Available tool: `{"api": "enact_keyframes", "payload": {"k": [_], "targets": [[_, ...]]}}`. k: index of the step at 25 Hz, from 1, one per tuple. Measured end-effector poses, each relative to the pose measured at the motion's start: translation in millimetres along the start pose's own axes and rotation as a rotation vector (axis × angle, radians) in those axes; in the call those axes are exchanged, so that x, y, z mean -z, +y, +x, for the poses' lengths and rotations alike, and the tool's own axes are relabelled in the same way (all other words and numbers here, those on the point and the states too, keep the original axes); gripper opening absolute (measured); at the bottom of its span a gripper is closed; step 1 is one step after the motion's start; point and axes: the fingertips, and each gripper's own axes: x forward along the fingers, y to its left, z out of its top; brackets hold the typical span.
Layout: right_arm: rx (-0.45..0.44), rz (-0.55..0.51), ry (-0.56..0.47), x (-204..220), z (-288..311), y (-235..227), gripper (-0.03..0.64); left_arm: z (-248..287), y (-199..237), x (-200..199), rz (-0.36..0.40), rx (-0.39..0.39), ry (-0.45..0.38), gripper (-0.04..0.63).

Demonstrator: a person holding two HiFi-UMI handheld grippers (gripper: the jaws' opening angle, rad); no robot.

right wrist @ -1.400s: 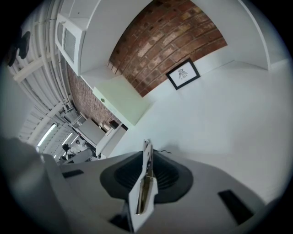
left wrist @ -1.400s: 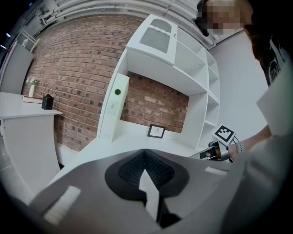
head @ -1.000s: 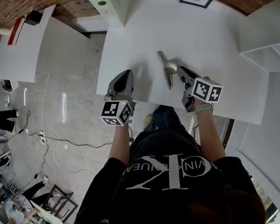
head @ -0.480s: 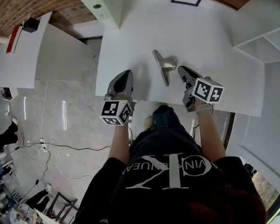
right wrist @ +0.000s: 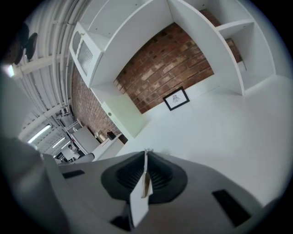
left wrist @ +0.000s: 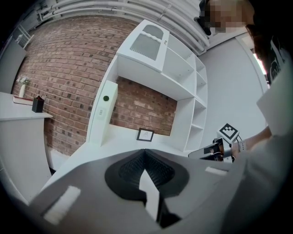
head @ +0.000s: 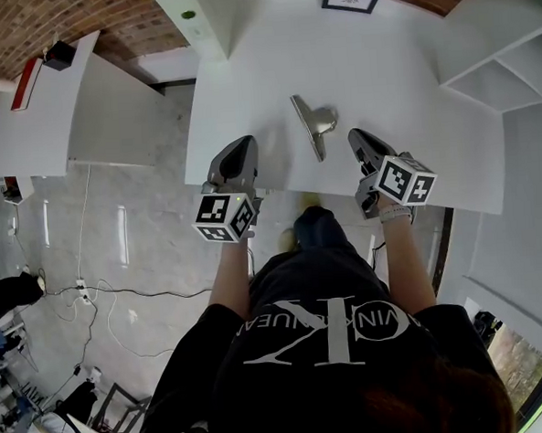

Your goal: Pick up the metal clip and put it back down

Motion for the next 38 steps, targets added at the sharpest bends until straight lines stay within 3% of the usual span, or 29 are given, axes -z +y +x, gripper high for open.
{"api": "enact_keyframes", "payload": {"k": [14,38], "targets": [[0.042,-0.197,-0.133,-18.8,-41.2,27.8,0.015,-19.7,-13.9,-14.8,0.028,0.034,-0.038,0.009],[0.115,-0.364,-0.272,-20.4,-87.5,54.8,0.014,-54.3,-22.4,-29.7,0.063,0.044,-0.104,0.009]]}}
